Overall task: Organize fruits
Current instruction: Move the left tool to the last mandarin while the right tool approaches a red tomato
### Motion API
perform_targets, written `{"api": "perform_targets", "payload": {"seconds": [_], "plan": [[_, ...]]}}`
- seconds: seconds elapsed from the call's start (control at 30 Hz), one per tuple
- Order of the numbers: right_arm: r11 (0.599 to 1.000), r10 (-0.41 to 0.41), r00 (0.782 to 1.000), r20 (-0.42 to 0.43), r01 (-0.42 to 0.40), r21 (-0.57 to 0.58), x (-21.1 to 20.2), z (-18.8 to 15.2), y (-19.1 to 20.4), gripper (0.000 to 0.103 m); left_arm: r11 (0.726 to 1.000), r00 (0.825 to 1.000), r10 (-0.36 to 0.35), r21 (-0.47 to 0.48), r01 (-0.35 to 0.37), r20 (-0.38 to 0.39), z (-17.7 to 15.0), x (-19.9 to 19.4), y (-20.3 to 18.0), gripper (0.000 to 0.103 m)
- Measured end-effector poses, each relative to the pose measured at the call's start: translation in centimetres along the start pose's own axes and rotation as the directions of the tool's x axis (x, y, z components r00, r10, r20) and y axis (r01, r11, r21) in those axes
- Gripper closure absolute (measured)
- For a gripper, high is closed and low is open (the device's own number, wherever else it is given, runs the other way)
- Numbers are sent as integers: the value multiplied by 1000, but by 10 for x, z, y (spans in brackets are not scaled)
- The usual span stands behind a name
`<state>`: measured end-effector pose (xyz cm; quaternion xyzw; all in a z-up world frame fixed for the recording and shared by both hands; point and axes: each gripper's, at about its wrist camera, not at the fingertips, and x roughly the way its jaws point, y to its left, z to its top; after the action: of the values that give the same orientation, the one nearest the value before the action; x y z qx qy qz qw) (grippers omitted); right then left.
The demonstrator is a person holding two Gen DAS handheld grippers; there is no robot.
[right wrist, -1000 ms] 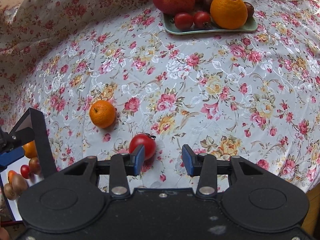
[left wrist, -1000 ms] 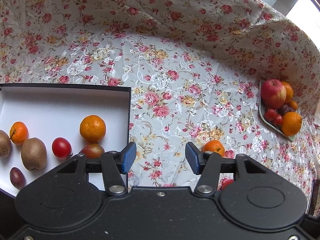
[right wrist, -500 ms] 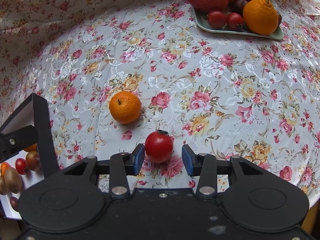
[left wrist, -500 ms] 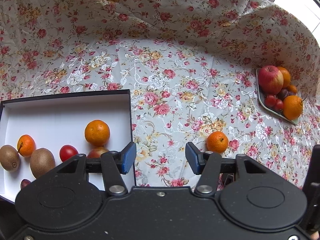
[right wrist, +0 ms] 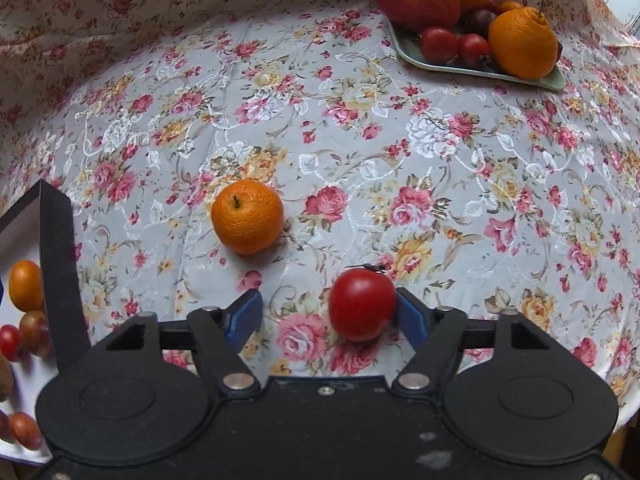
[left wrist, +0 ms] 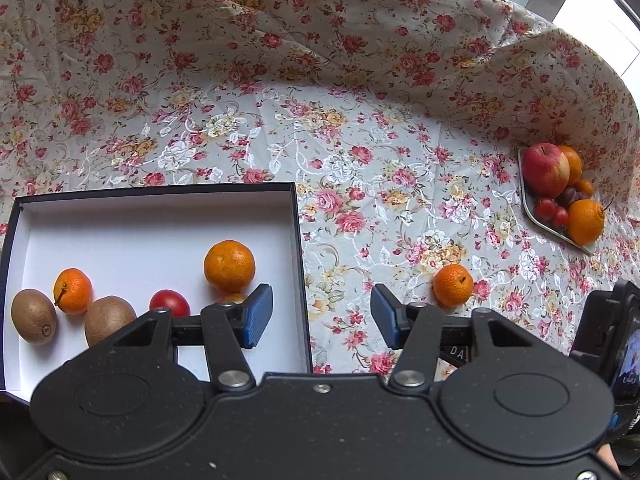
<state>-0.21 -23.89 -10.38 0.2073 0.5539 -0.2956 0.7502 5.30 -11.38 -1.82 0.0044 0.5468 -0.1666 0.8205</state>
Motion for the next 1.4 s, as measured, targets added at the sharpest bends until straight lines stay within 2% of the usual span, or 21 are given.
{"api": "perform_targets", "payload": {"seconds": [0.1,0.33,0.63,0.83,1.07,1.17,1.27,1.33,1.4], "plan": [[999,-32,999,4,32,-38,2,-1,10,20,1000,1000,-2,-12,2,-2,0,0,4,43],[1000,-29,999,-43,29,-11,5,4,12,20,1000,1000,-16,-10,16,-3,0,-1,3,43],[999,5,996,-94,-8,-32,10,13,10,19,1000,1000,-13,-13,13,-14,0,2,1,43],[999,33,995,-97,-33,3,6,13,0,24,1000,999,-22,-18,22,-33,1,8,-7,43],[995,97,989,-111,-94,33,1,16,-20,33,1000,999,-26,14,26,-38,0,12,-25,43],[995,97,990,-101,-95,26,-2,14,-25,42,999,999,-30,28,32,-43,0,14,-34,43],[996,86,992,-91,-85,13,-6,12,-29,55,999,998,-27,43,29,-49,-1,17,-42,43],[996,86,994,-73,-83,43,-9,11,-34,64,998,998,-25,50,27,-51,-1,19,-47,43],[990,99,993,-55,-93,106,-13,11,-44,67,998,998,-22,52,25,-56,-1,22,-51,43]]}}
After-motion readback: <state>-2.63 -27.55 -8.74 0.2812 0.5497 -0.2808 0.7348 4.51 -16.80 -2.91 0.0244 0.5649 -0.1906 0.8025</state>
